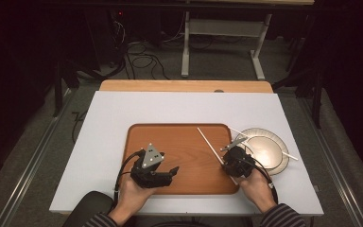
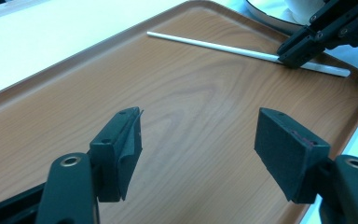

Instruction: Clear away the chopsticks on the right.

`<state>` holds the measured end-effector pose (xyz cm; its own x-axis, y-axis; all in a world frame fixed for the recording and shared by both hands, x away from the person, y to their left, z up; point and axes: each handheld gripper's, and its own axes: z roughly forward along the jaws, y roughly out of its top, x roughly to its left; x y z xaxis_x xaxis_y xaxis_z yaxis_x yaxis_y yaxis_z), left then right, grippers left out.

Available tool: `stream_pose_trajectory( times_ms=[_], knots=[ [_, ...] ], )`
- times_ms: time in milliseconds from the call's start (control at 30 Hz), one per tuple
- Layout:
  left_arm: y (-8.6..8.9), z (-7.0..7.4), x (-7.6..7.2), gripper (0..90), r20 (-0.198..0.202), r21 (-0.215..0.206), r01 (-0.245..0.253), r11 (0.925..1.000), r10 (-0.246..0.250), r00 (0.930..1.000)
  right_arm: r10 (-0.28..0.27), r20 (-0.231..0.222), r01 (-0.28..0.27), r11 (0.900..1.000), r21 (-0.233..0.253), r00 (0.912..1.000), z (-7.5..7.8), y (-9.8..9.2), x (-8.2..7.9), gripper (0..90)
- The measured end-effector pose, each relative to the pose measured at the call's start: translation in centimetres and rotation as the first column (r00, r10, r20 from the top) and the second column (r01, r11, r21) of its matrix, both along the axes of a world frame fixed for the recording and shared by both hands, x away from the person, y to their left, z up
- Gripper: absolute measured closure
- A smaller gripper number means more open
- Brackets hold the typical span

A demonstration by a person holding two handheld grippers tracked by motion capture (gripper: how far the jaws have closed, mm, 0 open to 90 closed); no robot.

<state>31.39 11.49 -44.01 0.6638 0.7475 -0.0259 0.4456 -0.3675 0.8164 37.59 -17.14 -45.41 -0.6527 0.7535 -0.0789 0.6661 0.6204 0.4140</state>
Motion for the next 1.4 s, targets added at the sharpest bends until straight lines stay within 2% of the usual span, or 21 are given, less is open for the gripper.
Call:
stream_pose_trajectory(
  times_ms=[167, 400, 600, 767, 900, 1100, 1167, 1200, 1233, 1367, 1400],
  knots=[
    [0.0, 0.0, 0.0, 32.3, 0.000, 0.000, -0.003, 1.0000, 0.003, 1.0000, 0.002, 0.003, -0.002, 1.000, 0.006, 1.0000, 0.0, 0.0, 0.0, 77.3],
    [0.1, 0.0, -0.1, 32.3, 0.003, -0.001, -0.007, 1.0000, 0.007, 1.0000, 0.005, 0.002, -0.005, 1.000, 0.011, 1.0000, 0.0, 0.1, 0.1, 74.1],
    [0.2, 0.0, -0.1, 32.3, 0.002, -0.002, -0.009, 1.0000, 0.009, 1.0000, 0.019, 0.015, -0.019, 0.999, 0.035, 0.9997, 0.6, 0.1, -0.2, 69.9],
    [0.3, 0.0, -0.1, 32.3, 0.002, -0.001, -0.011, 0.9999, 0.011, 0.9999, 0.062, 0.047, -0.066, 0.995, 0.071, 0.9969, 2.5, -0.5, -1.2, 69.1],
    [0.1, 0.0, -0.1, 32.3, 0.000, -0.001, -0.010, 0.9999, 0.010, 0.9999, 0.081, 0.098, -0.094, 0.987, 0.132, 0.9918, 5.0, -2.7, -1.4, 68.4],
    [0.0, -0.1, -0.1, 32.3, -0.004, 0.000, -0.012, 0.9999, 0.012, 0.9999, 0.000, 0.160, -0.032, 0.980, 0.196, 0.9871, 8.1, -7.3, -0.7, 69.6],
    [0.0, -0.1, 0.0, 32.3, -0.005, -0.001, -0.012, 0.9999, 0.012, 0.9999, -0.039, 0.160, 0.005, 0.977, 0.212, 0.9863, 8.8, -8.8, -0.2, 70.6],
    [0.0, -0.1, 0.0, 32.3, -0.005, -0.001, -0.012, 0.9999, 0.012, 0.9999, -0.039, 0.160, 0.005, 0.977, 0.212, 0.9863, 8.8, -8.8, -0.2, 70.6],
    [0.0, -0.2, 0.0, 32.3, -0.004, -0.002, -0.011, 0.9999, 0.011, 0.9999, -0.073, 0.168, 0.036, 0.977, 0.211, 0.9830, 9.4, -10.7, 0.4, 73.1],
    [0.0, -0.2, -0.1, 32.2, -0.004, -0.005, -0.013, 0.9999, 0.013, 0.9999, -0.106, 0.182, 0.070, 0.978, 0.196, 0.9775, 9.7, -13.0, 1.1, 75.5],
    [0.0, -0.2, -0.1, 32.2, -0.004, -0.005, -0.013, 0.9999, 0.013, 0.9999, -0.106, 0.182, 0.070, 0.978, 0.196, 0.9775, 9.7, -13.0, 1.1, 75.5]
  ],
)
